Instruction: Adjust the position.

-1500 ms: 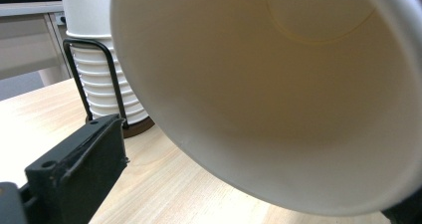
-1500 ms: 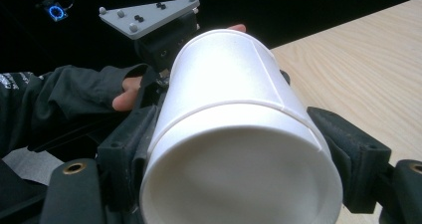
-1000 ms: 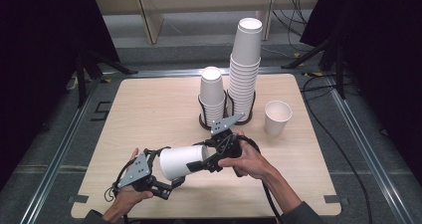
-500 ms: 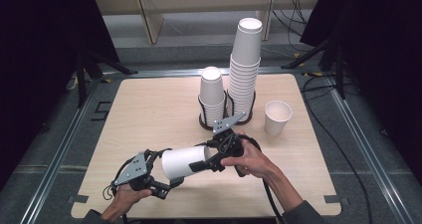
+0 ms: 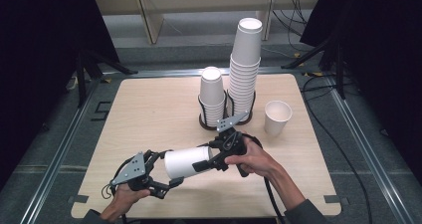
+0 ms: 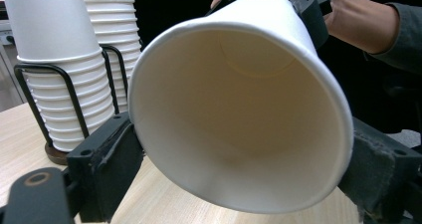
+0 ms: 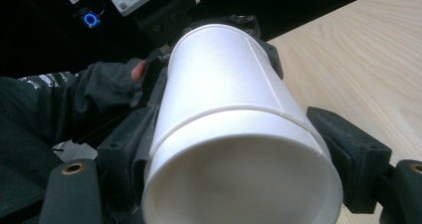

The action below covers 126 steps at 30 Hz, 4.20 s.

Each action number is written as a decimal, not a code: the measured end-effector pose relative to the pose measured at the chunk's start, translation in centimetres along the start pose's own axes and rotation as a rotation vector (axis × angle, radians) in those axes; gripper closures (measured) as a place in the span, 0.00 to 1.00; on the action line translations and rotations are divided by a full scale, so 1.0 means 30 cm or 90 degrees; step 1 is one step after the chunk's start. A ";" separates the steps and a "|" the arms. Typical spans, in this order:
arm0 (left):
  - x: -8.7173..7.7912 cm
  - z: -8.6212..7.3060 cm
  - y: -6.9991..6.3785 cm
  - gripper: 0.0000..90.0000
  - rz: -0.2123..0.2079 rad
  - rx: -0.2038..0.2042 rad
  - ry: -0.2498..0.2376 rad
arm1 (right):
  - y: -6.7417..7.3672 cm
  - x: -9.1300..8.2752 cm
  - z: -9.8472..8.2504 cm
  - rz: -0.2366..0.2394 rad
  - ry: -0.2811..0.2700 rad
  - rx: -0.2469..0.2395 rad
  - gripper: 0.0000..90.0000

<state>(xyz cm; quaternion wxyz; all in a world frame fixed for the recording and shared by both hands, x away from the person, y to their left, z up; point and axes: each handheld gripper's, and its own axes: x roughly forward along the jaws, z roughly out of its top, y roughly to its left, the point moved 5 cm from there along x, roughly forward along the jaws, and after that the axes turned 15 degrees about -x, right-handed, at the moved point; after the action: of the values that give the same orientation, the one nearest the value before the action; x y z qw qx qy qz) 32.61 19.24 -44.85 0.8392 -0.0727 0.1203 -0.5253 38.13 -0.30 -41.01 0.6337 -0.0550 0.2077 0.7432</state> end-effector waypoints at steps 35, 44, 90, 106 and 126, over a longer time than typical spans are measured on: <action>0.018 -0.016 -0.026 0.17 0.009 0.030 0.046 | 0.015 0.008 -0.006 -0.023 0.065 -0.048 0.23; 0.024 -0.032 -0.020 0.19 0.013 0.025 0.089 | 0.039 0.001 0.009 -0.097 0.169 -0.144 0.17; 0.028 -0.040 -0.019 0.11 0.004 -0.005 0.090 | 0.061 0.119 -0.077 -0.134 0.455 -0.354 0.25; 0.004 -0.001 0.011 0.07 0.034 -0.066 0.010 | 0.022 0.042 -0.054 -0.138 0.215 -0.281 0.25; 0.007 0.001 -0.022 0.11 -0.010 -0.027 0.028 | 0.038 0.131 -0.088 -0.080 0.225 -0.288 0.24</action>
<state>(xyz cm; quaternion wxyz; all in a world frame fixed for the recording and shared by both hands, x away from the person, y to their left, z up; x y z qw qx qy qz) 32.15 18.76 -44.67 0.8305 -0.0798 0.1494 -0.5306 35.79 2.17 -44.49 0.6039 -0.3361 0.1398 0.7091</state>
